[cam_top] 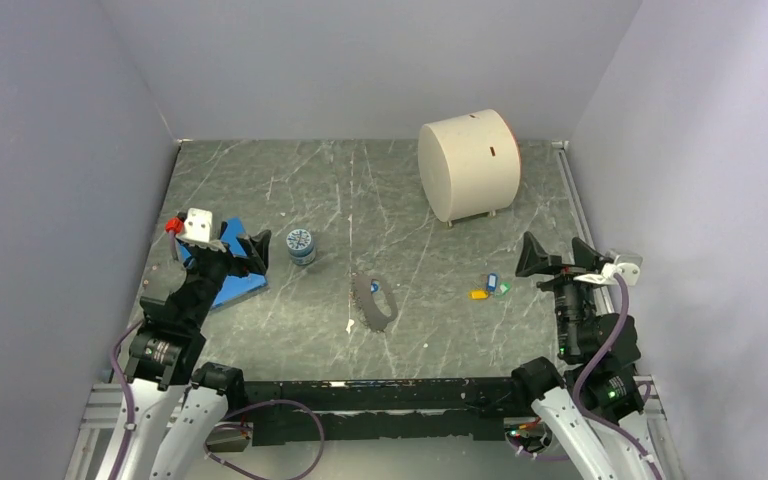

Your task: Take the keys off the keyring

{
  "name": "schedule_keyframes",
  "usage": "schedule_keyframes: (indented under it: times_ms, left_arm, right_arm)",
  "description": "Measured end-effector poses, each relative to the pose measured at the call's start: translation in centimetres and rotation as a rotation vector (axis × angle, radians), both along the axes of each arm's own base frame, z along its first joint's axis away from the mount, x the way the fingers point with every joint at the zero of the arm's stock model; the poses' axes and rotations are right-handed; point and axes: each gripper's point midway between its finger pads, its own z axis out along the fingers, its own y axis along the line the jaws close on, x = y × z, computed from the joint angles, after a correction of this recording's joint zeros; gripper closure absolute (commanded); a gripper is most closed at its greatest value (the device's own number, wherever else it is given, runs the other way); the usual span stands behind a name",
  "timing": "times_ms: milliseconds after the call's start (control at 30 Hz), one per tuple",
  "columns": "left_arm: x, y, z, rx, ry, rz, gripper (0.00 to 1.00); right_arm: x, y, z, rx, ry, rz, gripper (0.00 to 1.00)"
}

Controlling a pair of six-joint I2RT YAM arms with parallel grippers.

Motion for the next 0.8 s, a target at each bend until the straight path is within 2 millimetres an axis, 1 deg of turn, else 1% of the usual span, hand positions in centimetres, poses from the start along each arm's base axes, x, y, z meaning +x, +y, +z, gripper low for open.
schedule_keyframes:
  times_ms: [300,433,533,800]
  left_arm:
    - [-0.2,0.1,0.2,-0.002,-0.008,0.0,0.06]
    - [-0.6,0.2,0.8,-0.008,-0.034,-0.001,0.06]
    - [-0.7,0.2,0.9,-0.011,-0.038,-0.001,0.06]
    - [-0.7,0.1,0.9,-0.016,-0.035,-0.002,0.06]
  right_arm:
    - [0.4,0.1,-0.4,0.029,0.022,-0.004,0.01]
    - [1.1,0.7,-1.3,0.049,0.064,0.009,0.01]
    - [2.1,1.9,-2.7,0.039,0.142,0.046,0.01]
    - [4.8,7.6,-7.1,-0.017,0.439,0.261,0.01]
